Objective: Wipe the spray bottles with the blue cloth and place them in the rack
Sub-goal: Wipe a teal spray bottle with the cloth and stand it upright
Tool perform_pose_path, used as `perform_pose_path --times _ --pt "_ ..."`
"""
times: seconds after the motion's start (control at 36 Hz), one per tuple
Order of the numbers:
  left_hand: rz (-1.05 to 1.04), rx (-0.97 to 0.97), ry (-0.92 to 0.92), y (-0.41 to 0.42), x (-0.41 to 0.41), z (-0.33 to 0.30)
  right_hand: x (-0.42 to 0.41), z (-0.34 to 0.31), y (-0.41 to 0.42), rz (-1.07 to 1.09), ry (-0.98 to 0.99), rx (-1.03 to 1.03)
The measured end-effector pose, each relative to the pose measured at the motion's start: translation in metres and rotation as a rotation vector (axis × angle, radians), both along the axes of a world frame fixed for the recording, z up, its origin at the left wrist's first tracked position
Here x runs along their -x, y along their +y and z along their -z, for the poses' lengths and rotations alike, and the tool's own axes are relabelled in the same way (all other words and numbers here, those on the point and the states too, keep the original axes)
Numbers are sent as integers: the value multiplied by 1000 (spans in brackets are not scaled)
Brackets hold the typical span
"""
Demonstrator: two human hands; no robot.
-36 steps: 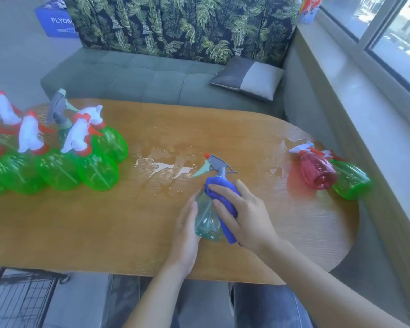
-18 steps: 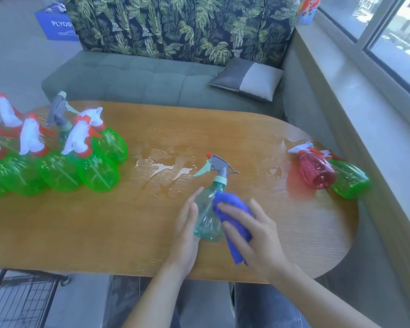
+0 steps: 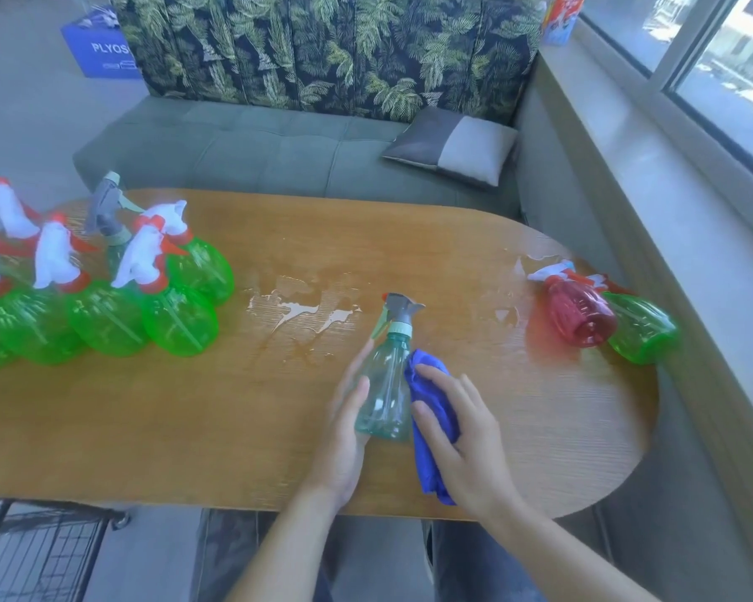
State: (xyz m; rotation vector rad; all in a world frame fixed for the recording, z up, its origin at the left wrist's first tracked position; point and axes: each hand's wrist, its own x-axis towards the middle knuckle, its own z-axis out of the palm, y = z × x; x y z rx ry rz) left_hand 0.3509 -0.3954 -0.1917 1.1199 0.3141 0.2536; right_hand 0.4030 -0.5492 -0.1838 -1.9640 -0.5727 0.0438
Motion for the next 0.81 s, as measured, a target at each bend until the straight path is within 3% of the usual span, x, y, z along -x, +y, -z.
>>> perform_pose_path --times 0.08,0.42,0.69,0.81 --pt "-19 16 7 0 0 1 -6 -3 0 -74 -93 85" --pt "-32 -2 28 0 -1 2 -34 -17 27 -28 -349 249" --pt "-47 -40 82 5 1 3 -15 2 -4 -406 -833 332" --pt "-29 -19 46 4 1 5 -15 2 -4 -422 -844 291"
